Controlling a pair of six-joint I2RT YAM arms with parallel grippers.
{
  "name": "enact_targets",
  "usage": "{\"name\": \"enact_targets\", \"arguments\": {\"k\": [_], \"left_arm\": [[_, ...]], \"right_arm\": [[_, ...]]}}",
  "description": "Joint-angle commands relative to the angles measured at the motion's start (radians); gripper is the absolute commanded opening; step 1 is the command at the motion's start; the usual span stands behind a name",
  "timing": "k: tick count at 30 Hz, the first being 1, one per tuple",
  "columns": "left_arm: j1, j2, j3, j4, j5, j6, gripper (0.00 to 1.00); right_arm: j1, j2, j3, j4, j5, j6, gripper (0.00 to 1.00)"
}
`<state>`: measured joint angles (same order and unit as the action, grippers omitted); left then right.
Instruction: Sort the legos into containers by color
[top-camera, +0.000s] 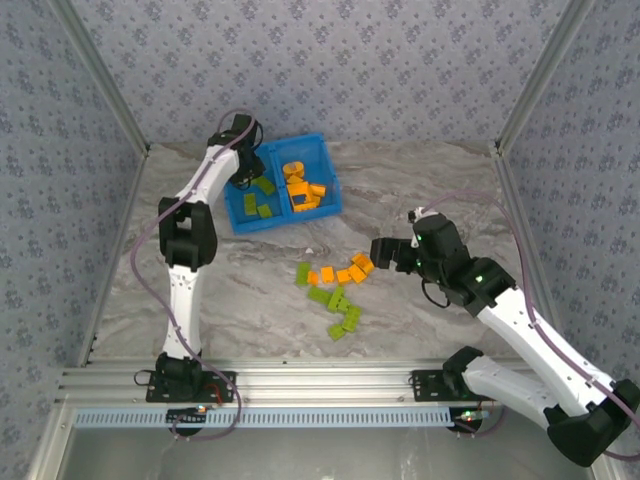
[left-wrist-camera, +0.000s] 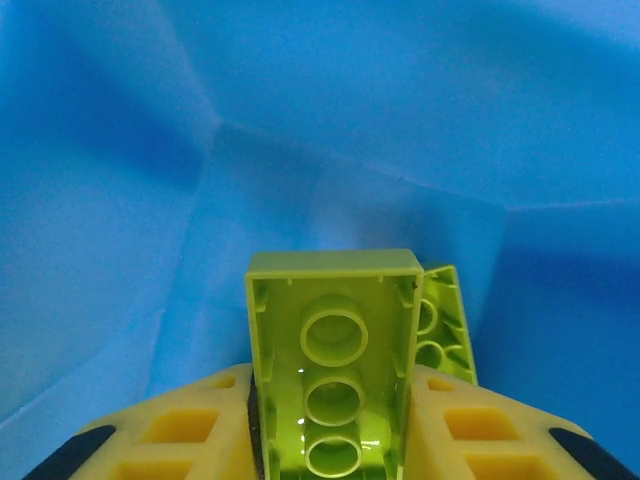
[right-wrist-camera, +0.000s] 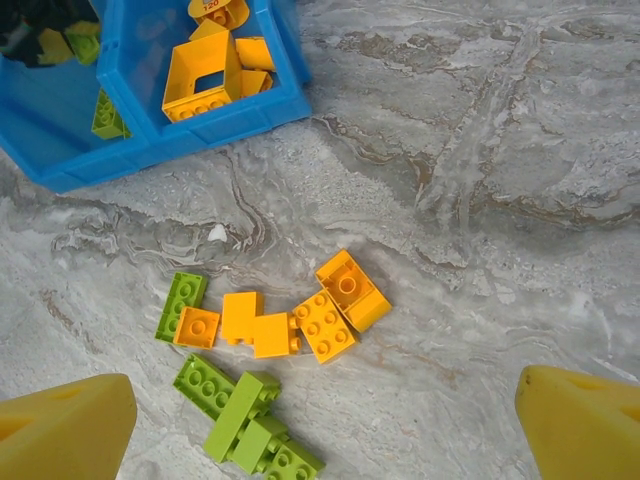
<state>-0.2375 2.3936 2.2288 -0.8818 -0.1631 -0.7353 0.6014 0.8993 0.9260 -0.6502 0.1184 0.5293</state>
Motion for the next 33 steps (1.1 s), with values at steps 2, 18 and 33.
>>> {"name": "enact_targets", "arguments": {"k": [2,18,33], "left_arm": [[-0.006,-0.017,0.009,-0.021,0.061,-0.016,0.47],[-0.165,-0.564,-0.400,0.114,-0.005,0.039,0.58],[-0.577,-0.901,-1.159,0.336,0.041,0.112,0.55]], "right_arm": [[-0.004,-0.020,0.007,-0.040,0.027,0.021,1.00],[-0.002,-0.008,-0.007,0.004,0.016,0.035,1.00],[-0.003,0.099,0.015,0.078,-0.017,0.022,1.00]]}}
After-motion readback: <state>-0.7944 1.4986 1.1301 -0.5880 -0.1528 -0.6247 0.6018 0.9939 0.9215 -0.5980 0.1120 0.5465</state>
